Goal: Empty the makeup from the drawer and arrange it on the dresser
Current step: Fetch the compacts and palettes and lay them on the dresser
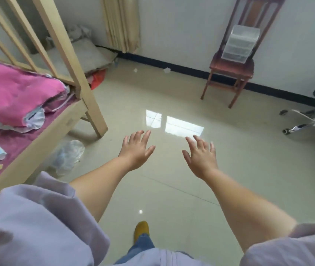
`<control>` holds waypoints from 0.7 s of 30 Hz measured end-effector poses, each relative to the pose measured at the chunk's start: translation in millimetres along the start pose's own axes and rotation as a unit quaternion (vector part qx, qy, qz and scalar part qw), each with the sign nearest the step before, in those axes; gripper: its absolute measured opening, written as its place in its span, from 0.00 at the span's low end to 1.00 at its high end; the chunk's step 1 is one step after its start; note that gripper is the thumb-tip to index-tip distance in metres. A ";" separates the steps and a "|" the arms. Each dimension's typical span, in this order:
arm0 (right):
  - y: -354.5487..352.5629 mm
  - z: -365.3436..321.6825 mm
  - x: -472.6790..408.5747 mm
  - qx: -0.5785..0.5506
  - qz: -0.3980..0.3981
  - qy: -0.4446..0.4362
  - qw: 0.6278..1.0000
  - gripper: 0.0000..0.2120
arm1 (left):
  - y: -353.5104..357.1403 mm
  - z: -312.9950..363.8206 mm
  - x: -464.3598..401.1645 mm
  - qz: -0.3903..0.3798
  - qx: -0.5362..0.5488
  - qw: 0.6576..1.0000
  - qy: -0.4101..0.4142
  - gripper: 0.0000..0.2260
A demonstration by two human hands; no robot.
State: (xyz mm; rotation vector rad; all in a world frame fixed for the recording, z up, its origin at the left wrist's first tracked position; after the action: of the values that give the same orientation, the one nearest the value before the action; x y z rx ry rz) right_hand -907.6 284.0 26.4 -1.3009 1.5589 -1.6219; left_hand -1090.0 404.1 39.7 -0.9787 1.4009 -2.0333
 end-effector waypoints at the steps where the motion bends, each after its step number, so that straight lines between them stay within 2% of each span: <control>1: -8.9 9.6 -14.4 -0.009 0.003 0.018 1.000 0.26 | -8.1 6.3 -25.1 -0.006 -0.006 1.000 0.019 0.27; 10: -52.0 147.4 -129.6 -0.052 0.008 0.157 0.986 0.25 | -31.7 108.5 -229.5 -0.047 -0.050 0.986 0.149 0.27; 21: -147.6 343.6 -324.9 -0.038 0.004 0.198 0.979 0.25 | -86.1 262.1 -482.9 -0.052 -0.051 0.980 0.188 0.27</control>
State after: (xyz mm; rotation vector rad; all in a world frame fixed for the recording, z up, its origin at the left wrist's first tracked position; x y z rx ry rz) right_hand -440.1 447.7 33.7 -1.0473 1.8694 -1.9189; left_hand -581.8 630.1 39.8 -0.7449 1.6891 -2.3335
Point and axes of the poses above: each hand's wrist, its own x-axis away from the middle knuckle, its own y-axis out of the palm, z = x × y, the point moved 7 cm from there along -x, towards the middle knuckle, and after that the axes turned 8 degrees about -z, right-handed, at the moved point
